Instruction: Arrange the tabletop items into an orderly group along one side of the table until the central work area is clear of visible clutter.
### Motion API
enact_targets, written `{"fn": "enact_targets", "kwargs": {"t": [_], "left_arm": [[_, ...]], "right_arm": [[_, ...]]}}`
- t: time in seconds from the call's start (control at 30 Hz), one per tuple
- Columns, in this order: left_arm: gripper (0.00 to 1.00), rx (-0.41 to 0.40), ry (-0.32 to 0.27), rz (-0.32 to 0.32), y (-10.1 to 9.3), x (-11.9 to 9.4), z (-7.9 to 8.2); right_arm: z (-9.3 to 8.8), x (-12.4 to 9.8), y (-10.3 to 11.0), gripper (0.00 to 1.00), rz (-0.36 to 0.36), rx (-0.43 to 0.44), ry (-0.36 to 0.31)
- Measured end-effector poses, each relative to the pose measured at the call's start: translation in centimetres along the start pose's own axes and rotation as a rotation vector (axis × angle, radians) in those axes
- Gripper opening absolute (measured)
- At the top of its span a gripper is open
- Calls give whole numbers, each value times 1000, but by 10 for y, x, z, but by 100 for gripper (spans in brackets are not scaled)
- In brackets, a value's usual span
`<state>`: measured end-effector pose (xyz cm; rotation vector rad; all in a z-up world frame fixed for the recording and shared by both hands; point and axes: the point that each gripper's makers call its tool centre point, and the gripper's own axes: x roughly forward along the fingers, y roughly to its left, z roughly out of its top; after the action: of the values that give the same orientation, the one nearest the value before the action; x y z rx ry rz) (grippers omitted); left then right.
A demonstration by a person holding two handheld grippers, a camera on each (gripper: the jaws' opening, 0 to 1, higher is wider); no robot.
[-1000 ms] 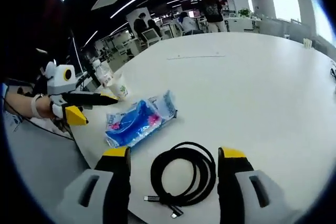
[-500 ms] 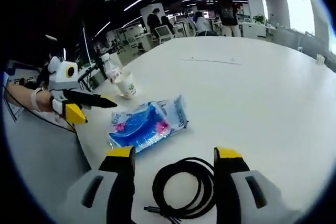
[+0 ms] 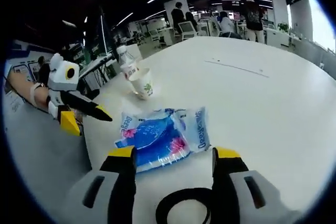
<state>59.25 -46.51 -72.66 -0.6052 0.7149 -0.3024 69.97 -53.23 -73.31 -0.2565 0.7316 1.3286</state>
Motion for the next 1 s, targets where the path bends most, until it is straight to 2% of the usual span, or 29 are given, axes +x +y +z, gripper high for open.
{"fn": "enact_targets", "kwargs": {"t": [0.13, 0.23, 0.33, 0.43, 0.67, 0.87, 1.0], "left_arm": [[51, -65, 24, -15, 2, 2, -13], [50, -123, 28, -25, 1, 5, -22], [48, -138, 37, -26, 1, 8, -28], [42, -158, 30, -31, 2, 10, -31], [40, -174, 12, 0, 8, 15, -34], [32, -178, -1, 26, 7, 19, -33], [32, -180, 4, 50, 11, 23, -34]], "right_arm": [[5, 9, 4, 55, 25, -53, 19], [9, 14, 4, 53, 45, -75, 20], [7, 19, 7, 51, 61, -112, 43], [5, 23, 7, 50, 64, -130, 53], [1, 29, 12, 48, 89, -153, 72], [0, 37, 9, 46, 76, -200, 83], [1, 41, 10, 45, 78, -223, 83]]}}
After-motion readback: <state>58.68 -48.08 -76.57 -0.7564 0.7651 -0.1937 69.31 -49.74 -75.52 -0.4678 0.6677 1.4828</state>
